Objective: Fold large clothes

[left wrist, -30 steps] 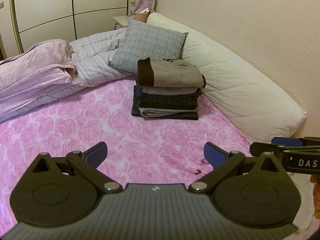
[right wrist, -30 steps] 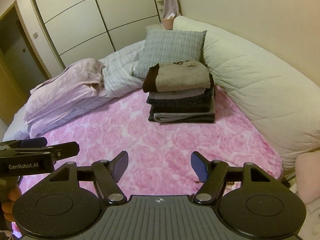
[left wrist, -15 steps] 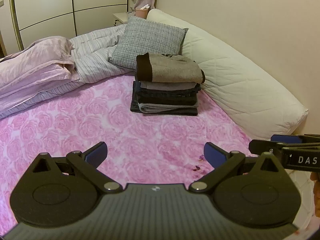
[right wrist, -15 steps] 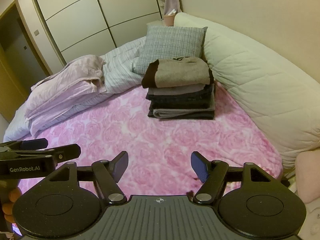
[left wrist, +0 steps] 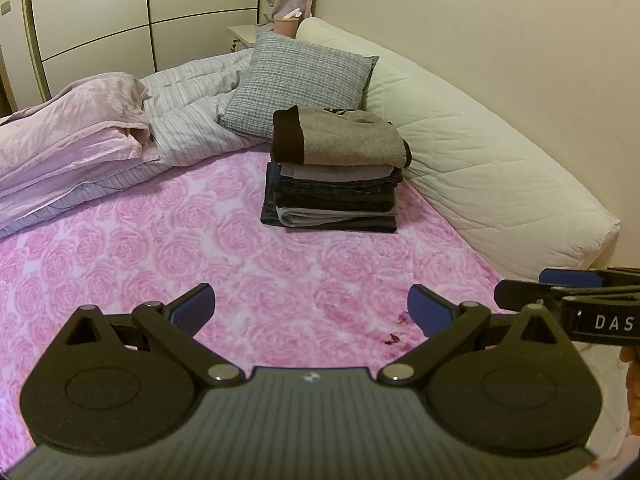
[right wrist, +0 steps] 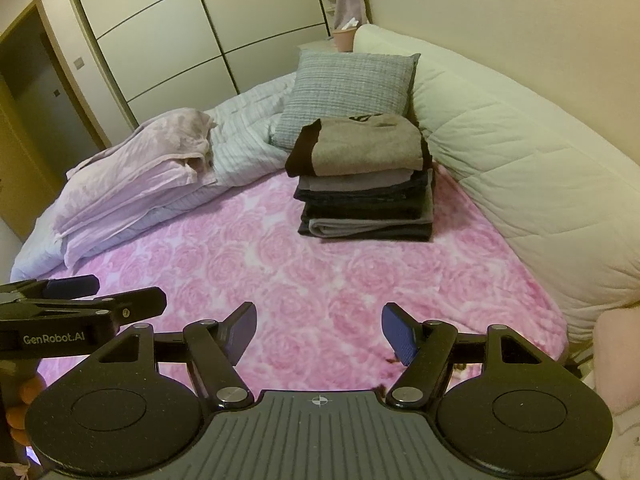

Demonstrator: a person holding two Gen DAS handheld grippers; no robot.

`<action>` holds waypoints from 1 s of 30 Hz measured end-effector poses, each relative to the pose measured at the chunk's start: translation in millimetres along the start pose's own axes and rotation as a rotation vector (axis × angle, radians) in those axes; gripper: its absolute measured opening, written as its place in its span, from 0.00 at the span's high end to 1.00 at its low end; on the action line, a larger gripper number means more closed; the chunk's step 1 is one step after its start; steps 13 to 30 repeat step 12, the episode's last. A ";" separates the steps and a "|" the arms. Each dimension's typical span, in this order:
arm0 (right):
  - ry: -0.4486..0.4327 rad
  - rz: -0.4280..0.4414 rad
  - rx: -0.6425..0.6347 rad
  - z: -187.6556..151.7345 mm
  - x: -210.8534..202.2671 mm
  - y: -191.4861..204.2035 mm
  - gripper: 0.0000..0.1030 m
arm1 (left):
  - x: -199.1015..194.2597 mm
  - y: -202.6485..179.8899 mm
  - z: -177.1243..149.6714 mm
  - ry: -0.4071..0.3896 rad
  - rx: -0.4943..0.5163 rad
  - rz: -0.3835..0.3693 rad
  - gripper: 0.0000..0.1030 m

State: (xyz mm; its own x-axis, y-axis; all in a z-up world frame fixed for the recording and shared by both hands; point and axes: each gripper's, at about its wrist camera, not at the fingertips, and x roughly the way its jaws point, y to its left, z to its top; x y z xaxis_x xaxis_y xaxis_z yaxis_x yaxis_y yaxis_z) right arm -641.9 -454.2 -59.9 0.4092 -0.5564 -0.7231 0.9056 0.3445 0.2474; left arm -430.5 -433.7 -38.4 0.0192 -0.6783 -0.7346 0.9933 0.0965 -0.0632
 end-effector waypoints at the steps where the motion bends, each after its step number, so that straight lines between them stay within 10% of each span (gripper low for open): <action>1: 0.001 0.001 -0.001 0.2 0.3 -1.0 0.35 | 0.3 -0.6 0.3 0.000 -0.001 0.001 0.02; 30: 0.006 0.011 -0.013 2.9 2.4 -7.4 0.35 | 0.8 -3.9 0.4 -0.003 -0.002 0.003 0.02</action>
